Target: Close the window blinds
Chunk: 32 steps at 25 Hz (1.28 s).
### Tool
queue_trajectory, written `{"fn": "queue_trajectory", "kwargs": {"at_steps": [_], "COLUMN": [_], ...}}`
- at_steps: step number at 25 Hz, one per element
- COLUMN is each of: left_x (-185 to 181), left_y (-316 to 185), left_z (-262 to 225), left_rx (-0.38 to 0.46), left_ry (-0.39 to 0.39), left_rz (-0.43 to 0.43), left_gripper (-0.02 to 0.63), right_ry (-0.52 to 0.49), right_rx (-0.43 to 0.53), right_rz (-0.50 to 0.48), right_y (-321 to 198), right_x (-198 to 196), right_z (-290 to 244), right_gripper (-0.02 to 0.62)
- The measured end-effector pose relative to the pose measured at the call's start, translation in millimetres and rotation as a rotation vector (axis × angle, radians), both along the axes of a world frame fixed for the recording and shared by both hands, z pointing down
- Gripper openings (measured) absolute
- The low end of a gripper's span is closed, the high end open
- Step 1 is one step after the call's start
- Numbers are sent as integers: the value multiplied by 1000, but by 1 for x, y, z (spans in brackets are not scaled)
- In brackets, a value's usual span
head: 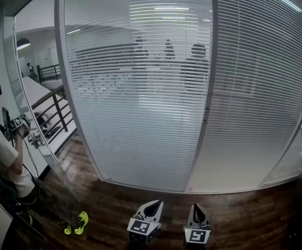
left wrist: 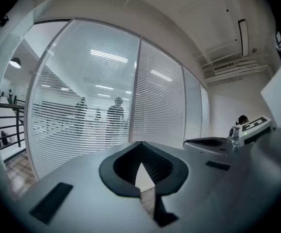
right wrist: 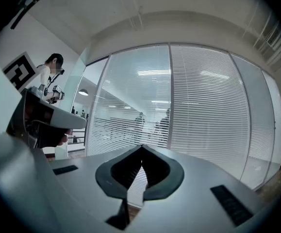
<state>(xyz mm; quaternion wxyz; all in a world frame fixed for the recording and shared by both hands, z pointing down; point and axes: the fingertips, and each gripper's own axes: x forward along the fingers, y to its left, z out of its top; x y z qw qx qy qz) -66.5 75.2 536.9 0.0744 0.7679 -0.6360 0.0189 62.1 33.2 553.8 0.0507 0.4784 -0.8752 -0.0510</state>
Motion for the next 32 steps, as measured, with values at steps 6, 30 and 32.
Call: {"fn": "queue_trajectory", "kwargs": {"at_steps": [6, 30, 32], "left_x": [2, -18, -20], "left_y": [24, 4, 3], "left_z": [-1, -3, -4], "left_rx": [4, -12, -11], "left_ry": [-12, -5, -5], "left_rz": [12, -19, -22], "left_gripper": [0, 0, 0], "right_ry": [-2, 1, 2], "right_rx": [3, -5, -3], "right_rz": [4, -3, -2], "right_y": [24, 2, 2], "right_x": [1, -10, -11], "right_z": [-1, -6, -7], "right_gripper": [5, 5, 5]}}
